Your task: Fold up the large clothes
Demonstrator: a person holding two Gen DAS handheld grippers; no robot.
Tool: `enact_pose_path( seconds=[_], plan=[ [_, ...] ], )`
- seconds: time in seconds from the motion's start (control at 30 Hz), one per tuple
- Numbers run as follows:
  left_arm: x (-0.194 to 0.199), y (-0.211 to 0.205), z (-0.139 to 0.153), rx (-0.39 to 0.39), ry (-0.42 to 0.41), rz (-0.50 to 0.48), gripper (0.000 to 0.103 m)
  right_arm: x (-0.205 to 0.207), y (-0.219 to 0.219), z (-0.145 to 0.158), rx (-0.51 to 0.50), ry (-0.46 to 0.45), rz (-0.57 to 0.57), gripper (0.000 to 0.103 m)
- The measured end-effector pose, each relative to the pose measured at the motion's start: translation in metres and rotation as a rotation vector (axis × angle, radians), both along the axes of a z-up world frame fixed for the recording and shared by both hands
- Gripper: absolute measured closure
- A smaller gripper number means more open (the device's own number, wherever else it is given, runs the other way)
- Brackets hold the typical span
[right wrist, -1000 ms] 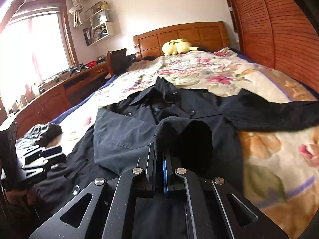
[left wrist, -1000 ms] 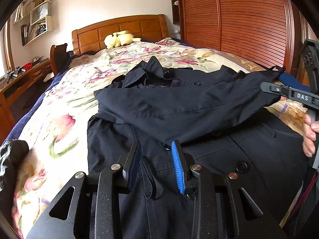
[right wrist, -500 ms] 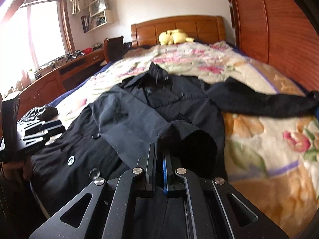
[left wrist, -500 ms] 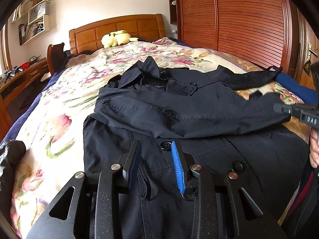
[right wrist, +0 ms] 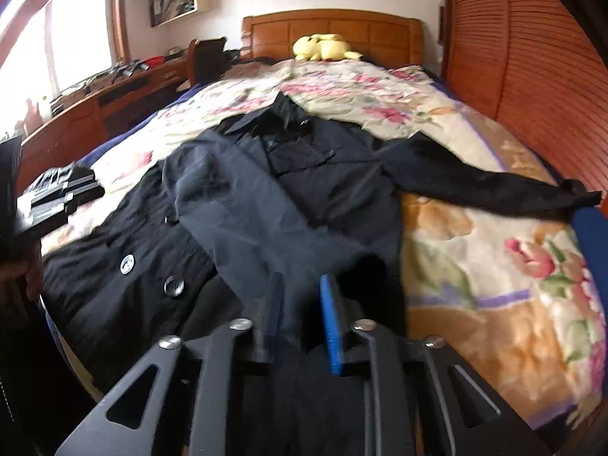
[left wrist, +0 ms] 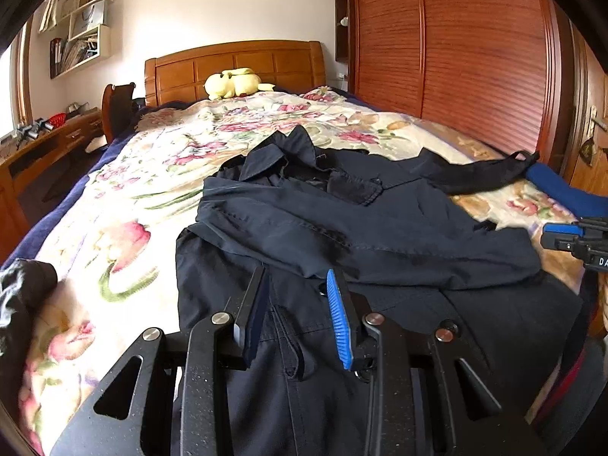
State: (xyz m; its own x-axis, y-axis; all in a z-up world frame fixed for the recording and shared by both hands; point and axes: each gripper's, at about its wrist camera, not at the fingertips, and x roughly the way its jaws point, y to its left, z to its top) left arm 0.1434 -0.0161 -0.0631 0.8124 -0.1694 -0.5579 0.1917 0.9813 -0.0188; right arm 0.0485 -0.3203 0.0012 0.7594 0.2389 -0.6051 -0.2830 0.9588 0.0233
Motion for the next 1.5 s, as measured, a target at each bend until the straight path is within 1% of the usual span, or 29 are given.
enact_pose_path(
  seconds=[0.07, 0.13, 0.27, 0.43, 0.5, 0.6, 0.73, 0.8, 0.83, 0.9, 1.03, 1.07, 1.1, 1.2, 1.27, 1.33, 1.37, 1.43, 1.5],
  plan=[
    [-0.001, 0.003, 0.002, -0.013, -0.001, -0.001, 0.07, -0.001, 0.002, 0.009, -0.019, -0.017, -0.001, 0.064],
    [-0.003, 0.006, 0.003, -0.023, -0.004, -0.002, 0.07, 0.0, 0.007, 0.014, -0.062, -0.03, -0.012, 0.064],
    [-0.005, 0.012, 0.005, -0.039, -0.005, -0.003, 0.07, 0.007, 0.016, 0.014, -0.088, -0.04, -0.005, 0.063],
    [-0.006, 0.016, 0.006, -0.049, -0.003, -0.01, 0.07, 0.036, 0.025, -0.012, -0.117, 0.008, 0.004, 0.063],
    [-0.007, 0.015, 0.006, -0.047, -0.002, -0.017, 0.07, 0.051, 0.026, -0.026, -0.142, 0.047, -0.02, 0.063],
    [-0.009, 0.012, 0.007, -0.033, -0.006, -0.032, 0.07, 0.066, 0.024, -0.046, -0.141, 0.11, -0.047, 0.063],
    [-0.013, 0.007, 0.009, -0.023, -0.016, -0.059, 0.07, 0.074, 0.022, -0.068, -0.15, 0.179, -0.041, 0.063],
    [-0.014, 0.005, 0.009, -0.016, -0.02, -0.067, 0.07, 0.074, 0.023, -0.074, -0.16, 0.185, -0.033, 0.06],
    [-0.014, 0.004, 0.009, -0.012, -0.018, -0.069, 0.07, 0.074, 0.023, -0.073, -0.163, 0.182, -0.035, 0.059],
    [-0.014, 0.002, 0.008, -0.007, -0.013, -0.072, 0.07, 0.072, 0.022, -0.069, -0.172, 0.173, -0.057, 0.052],
    [-0.012, 0.002, 0.007, -0.003, -0.006, -0.072, 0.07, 0.061, 0.013, -0.045, -0.149, 0.116, -0.065, 0.05],
    [-0.012, 0.001, 0.006, -0.002, -0.004, -0.072, 0.07, 0.059, 0.009, -0.038, -0.146, 0.098, -0.072, 0.047],
    [-0.011, 0.001, 0.006, -0.001, -0.002, -0.071, 0.07, 0.053, 0.004, -0.031, -0.141, 0.078, -0.08, 0.042],
    [-0.01, -0.002, 0.004, 0.009, 0.005, -0.072, 0.07, 0.056, -0.017, -0.014, -0.128, 0.048, -0.108, 0.032],
    [-0.01, -0.004, 0.003, 0.016, 0.008, -0.074, 0.07, 0.066, -0.038, -0.003, -0.111, 0.027, -0.133, 0.029],
    [-0.009, -0.005, 0.002, 0.02, 0.01, -0.075, 0.07, 0.078, -0.056, 0.004, -0.102, 0.019, -0.166, 0.029],
    [-0.009, -0.005, 0.002, 0.021, 0.012, -0.075, 0.07, 0.084, -0.066, 0.007, -0.107, 0.012, -0.19, 0.029],
    [-0.008, -0.005, 0.001, 0.025, 0.019, -0.073, 0.07, 0.099, -0.081, 0.01, -0.155, -0.008, -0.257, 0.029],
    [-0.007, -0.005, -0.001, 0.027, 0.024, -0.073, 0.07, 0.112, -0.094, 0.011, -0.177, -0.017, -0.298, 0.029]
  ],
)
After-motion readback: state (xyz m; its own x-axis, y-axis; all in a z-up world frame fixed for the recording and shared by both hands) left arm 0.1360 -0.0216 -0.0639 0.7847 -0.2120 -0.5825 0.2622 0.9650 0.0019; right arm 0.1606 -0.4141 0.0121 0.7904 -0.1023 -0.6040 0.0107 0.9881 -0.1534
